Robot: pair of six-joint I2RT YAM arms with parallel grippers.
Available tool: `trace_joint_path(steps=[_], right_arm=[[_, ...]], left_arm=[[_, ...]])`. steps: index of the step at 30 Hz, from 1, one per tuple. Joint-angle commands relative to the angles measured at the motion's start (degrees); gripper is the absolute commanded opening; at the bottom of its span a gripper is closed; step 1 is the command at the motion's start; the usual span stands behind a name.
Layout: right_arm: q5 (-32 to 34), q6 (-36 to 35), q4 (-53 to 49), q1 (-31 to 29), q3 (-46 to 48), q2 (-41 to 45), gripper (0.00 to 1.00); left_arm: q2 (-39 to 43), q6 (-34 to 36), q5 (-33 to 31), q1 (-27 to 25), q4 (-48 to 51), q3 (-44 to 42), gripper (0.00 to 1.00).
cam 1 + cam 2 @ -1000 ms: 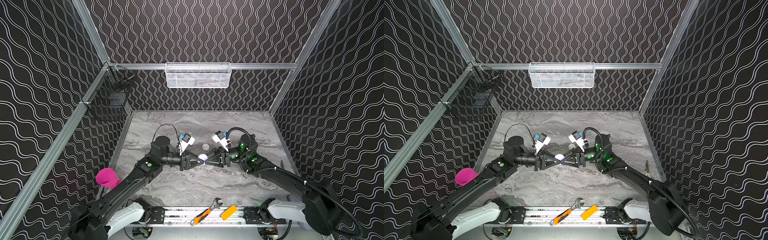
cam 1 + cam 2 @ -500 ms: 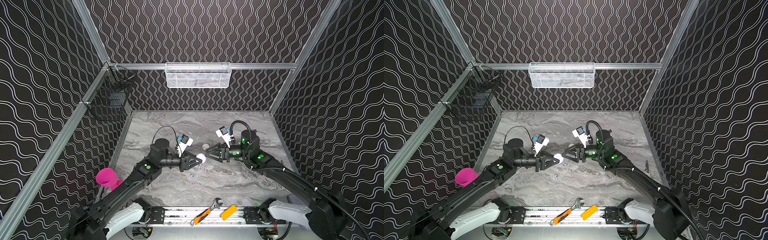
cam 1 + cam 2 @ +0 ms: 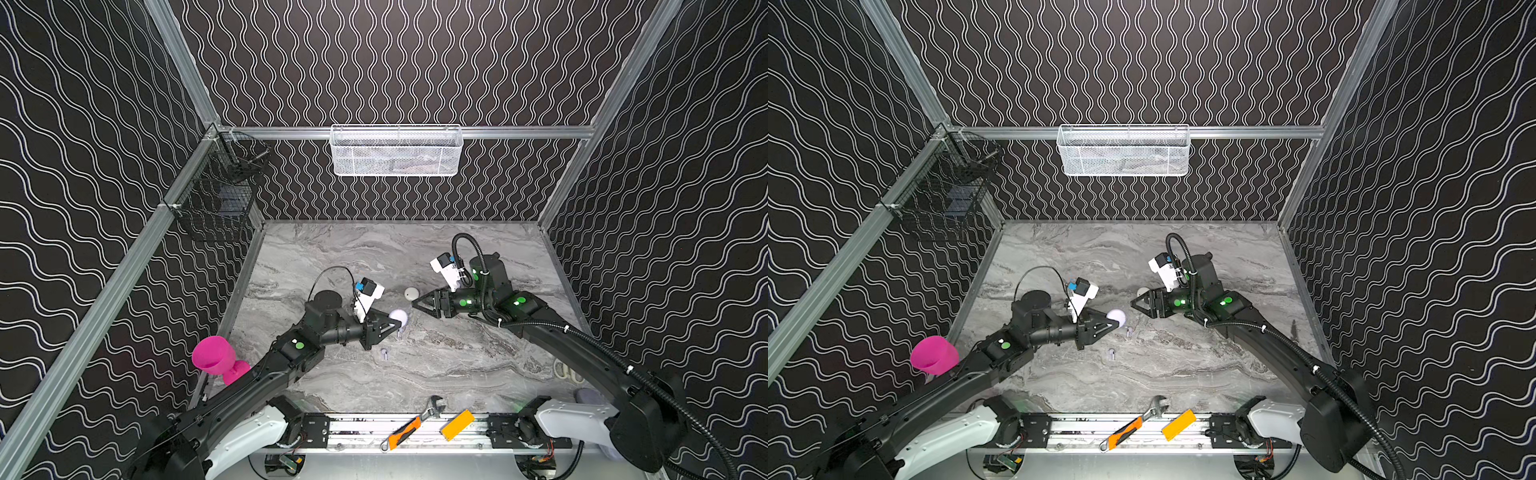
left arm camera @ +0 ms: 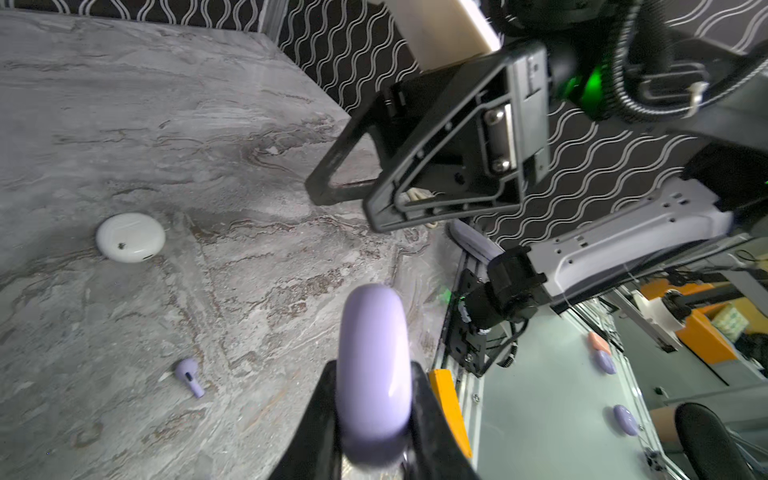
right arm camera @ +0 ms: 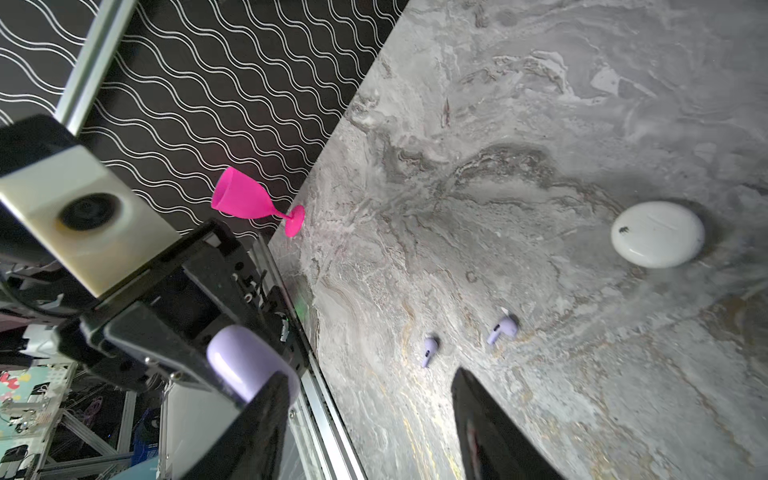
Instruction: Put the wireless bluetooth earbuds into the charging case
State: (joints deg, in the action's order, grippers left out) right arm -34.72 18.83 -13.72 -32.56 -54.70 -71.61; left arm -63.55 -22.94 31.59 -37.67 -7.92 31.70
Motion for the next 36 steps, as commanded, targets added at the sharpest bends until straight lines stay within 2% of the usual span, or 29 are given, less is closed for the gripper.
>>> trace_joint_path(steps=[1,10,17,29,36], right_arm=[[3.3,-1.3,-3.5,-0.1,-1.2,0.2,0.64],[3.3,-1.3,-5.8,-0.4,-1.8,-2.0,0.64],[5.7,-2.7,-8.0,-4.9,-4.6,-6.1,0.63],[6.6,-3.9,-9.0,-10.0,-7.7,-12.6,0.63],[6.5,-3.6,-8.2,-11.4,-7.9,-14.6,0.63]], left_arm=[[-0.7,1.6,-5.7,-0.8,-7.1,-2.5,0.09],[0.9,7.0,-12.5,-1.4,-8.8,-7.1,0.07],[2.3,8.9,-14.0,-1.7,-13.5,-11.7,0.07],[3.2,14.7,-17.1,-2.2,-14.3,-14.6,0.07],[3.3,15.7,-18.0,-2.3,-14.6,-14.9,0.07]])
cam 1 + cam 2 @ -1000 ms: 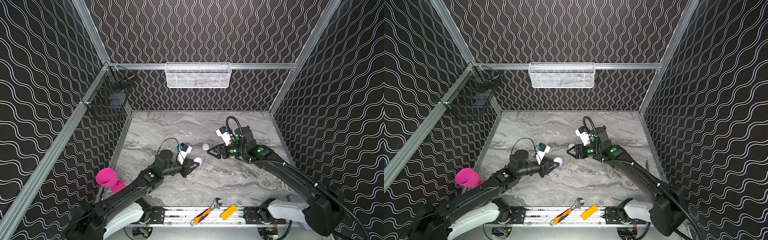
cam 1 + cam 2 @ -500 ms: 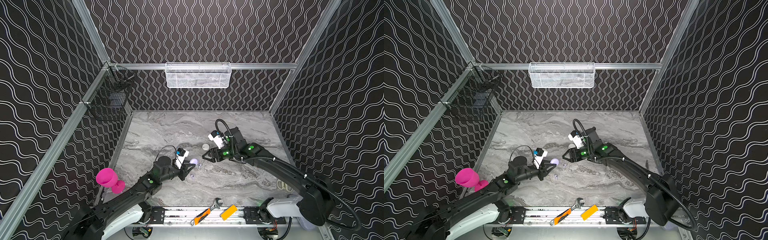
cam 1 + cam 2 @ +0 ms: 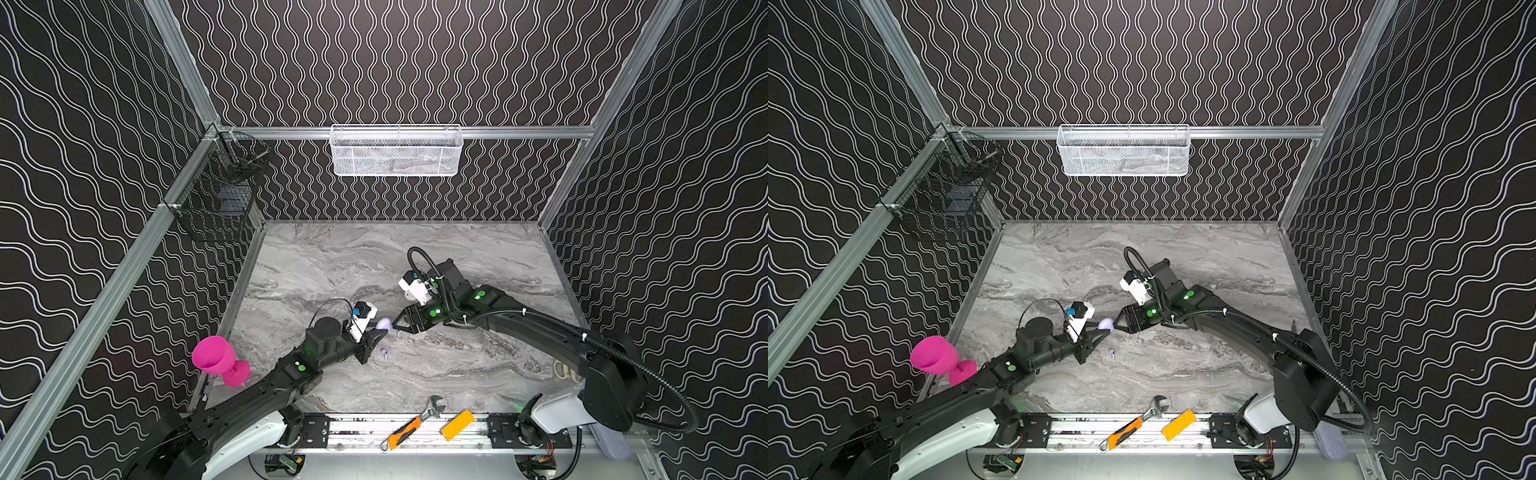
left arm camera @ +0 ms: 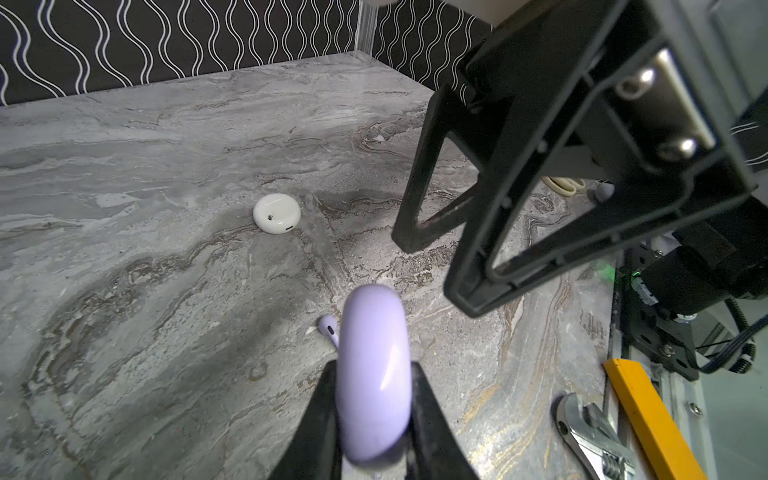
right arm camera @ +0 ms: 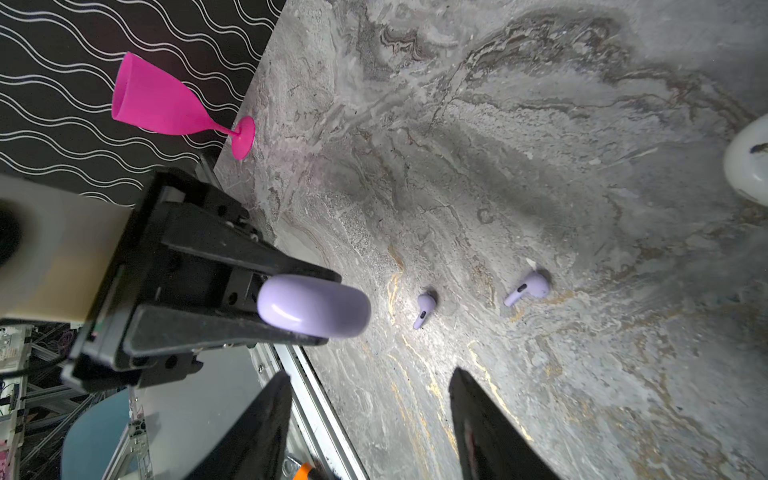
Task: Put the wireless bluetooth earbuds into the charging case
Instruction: 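Push the lid of the lavender case open with the right gripper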
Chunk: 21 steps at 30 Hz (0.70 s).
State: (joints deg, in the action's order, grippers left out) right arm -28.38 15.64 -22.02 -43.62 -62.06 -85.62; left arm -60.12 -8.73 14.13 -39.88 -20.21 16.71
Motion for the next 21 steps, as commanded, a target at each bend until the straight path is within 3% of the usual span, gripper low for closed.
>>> trace_joint_path(steps=[1,21], right_arm=[[0.1,-0.3,0.3,-0.4,-0.5,-0.9,0.63],[-0.4,-0.4,1.4,-0.8,-2.8,-5.0,0.62]], left_arm=[[-0.2,1.4,-0.4,-0.1,-2.4,0.1,0.07],[-0.3,1.7,1.0,-0.3,-3.1,-0.2,0.07]])
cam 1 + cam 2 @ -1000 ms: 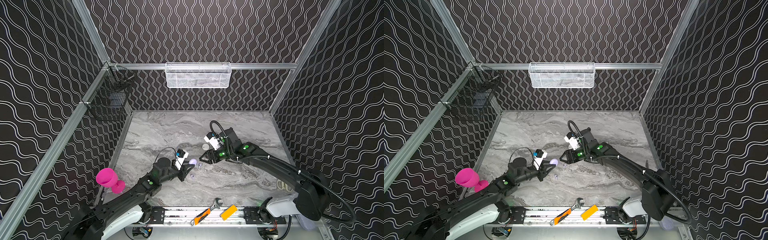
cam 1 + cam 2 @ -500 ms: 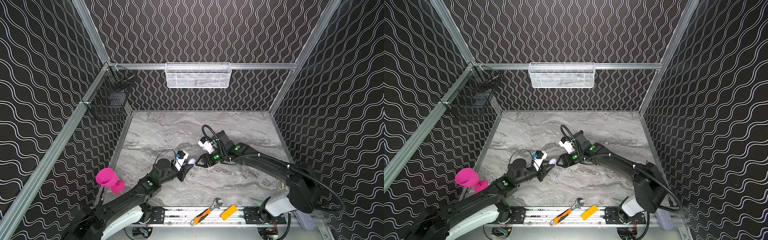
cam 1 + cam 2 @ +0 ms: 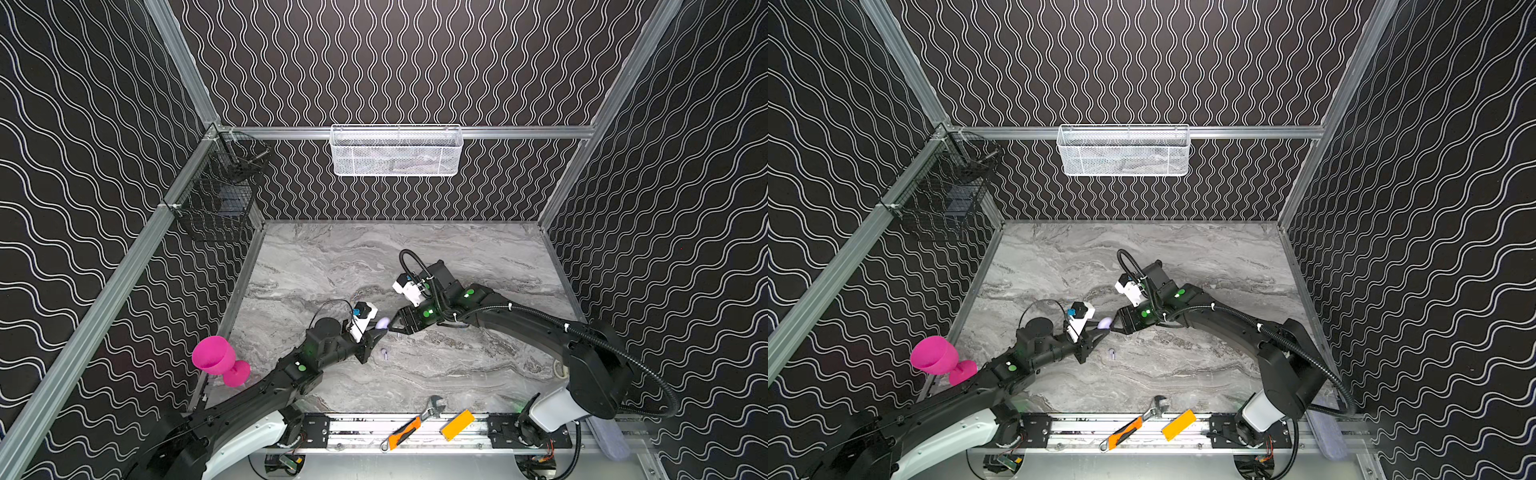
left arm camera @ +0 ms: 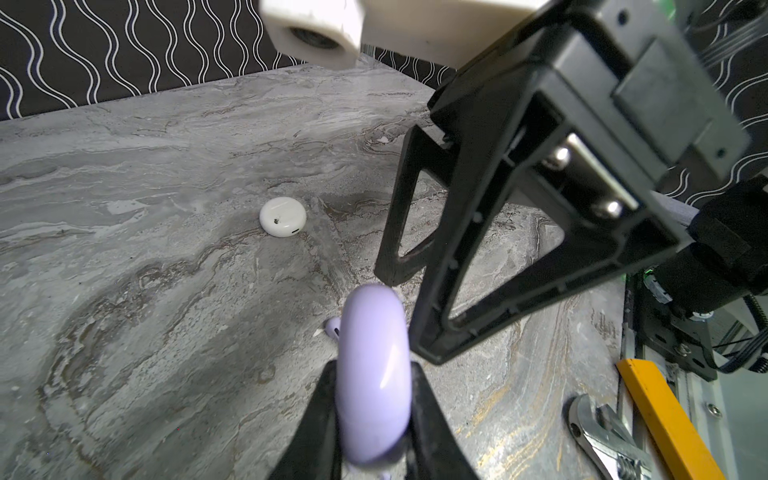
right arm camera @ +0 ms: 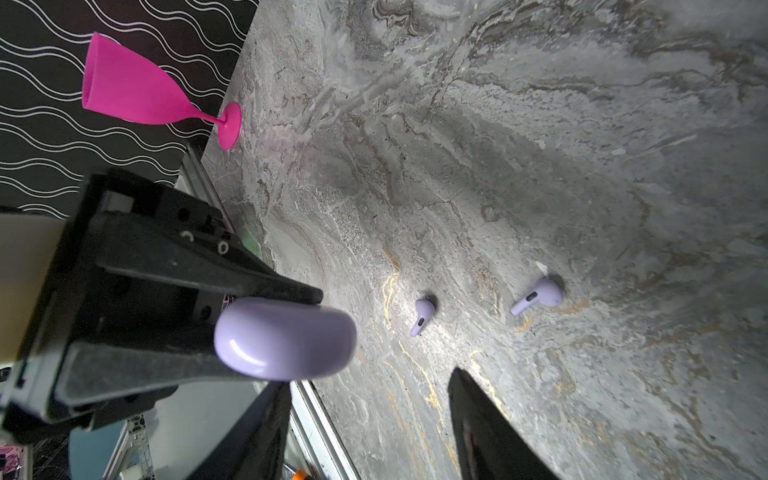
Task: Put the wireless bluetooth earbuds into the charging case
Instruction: 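Push the lid of the lavender case open with the right gripper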
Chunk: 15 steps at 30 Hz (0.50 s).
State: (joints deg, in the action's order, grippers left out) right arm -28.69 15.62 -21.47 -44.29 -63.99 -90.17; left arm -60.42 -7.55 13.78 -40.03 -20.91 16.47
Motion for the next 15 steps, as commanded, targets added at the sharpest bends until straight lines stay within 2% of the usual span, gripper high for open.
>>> trace_joint_path(steps=[1,15], right_arm=[[-0.1,-0.4,0.8,-0.1,-1.0,-0.6,0.62],[1.3,-0.8,0.5,0.7,-2.2,-0.8,0.62]], left_arm=[[0.1,0.5,1.4,-0.1,-2.4,0.0,0.07],[0.3,0.4,1.9,-0.2,-2.5,-0.1,0.07]])
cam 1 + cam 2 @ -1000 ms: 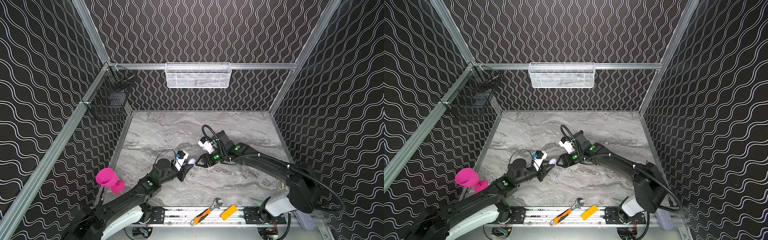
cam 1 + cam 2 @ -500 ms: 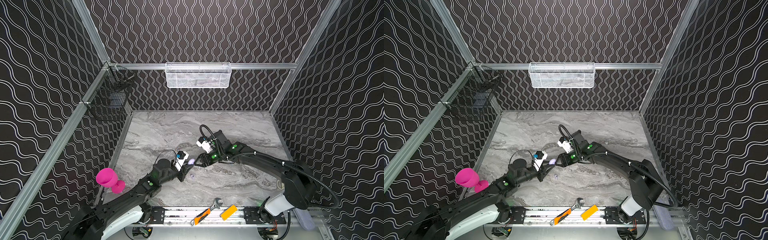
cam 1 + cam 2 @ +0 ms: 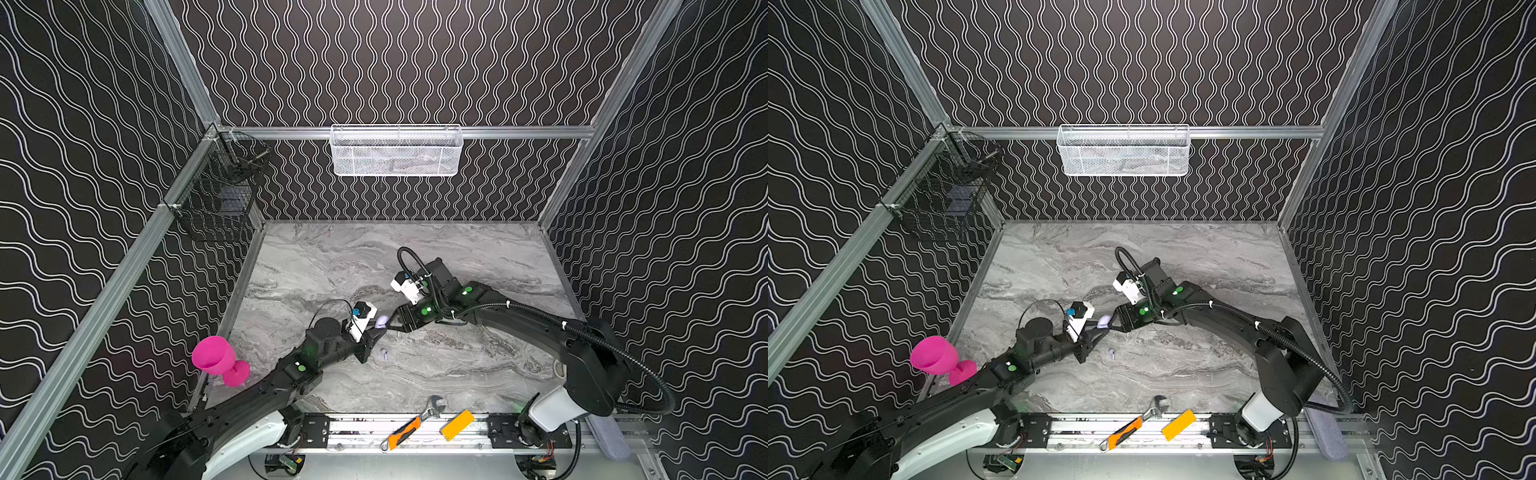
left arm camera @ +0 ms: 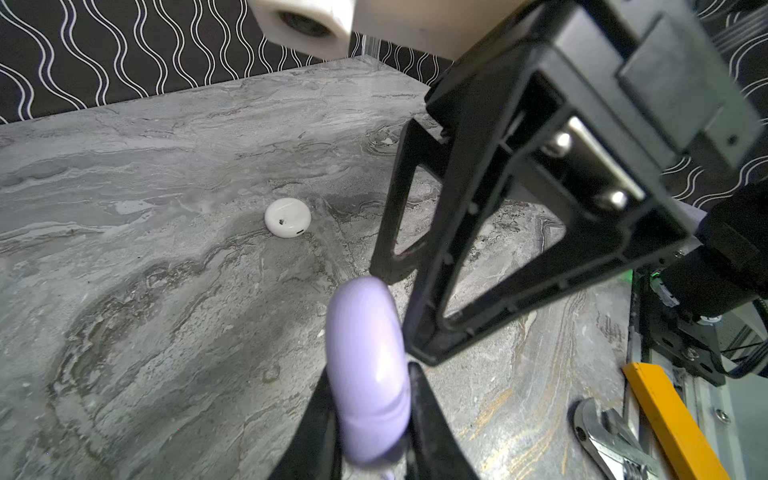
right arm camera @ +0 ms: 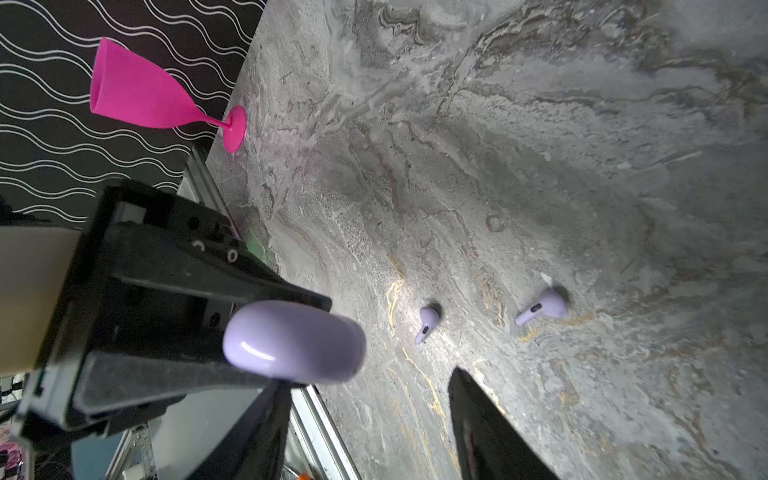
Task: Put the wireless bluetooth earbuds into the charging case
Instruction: 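Push the lid of the lavender case open with the right gripper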
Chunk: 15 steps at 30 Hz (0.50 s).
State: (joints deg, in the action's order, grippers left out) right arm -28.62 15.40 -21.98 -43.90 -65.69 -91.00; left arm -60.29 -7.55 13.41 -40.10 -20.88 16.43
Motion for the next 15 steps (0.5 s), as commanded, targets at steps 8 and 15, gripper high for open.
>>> trace_joint_path(steps=[8,15], right_arm=[[1.7,-0.7,0.6,0.7,-0.9,0.4,0.62],[1.7,-0.5,0.4,1.1,-0.8,1.0,0.60]], left_arm=[[0.0,0.5,2.1,-0.2,-2.7,0.0,0.07],[0.2,0.5,1.7,-0.2,-2.4,0.0,0.07]])
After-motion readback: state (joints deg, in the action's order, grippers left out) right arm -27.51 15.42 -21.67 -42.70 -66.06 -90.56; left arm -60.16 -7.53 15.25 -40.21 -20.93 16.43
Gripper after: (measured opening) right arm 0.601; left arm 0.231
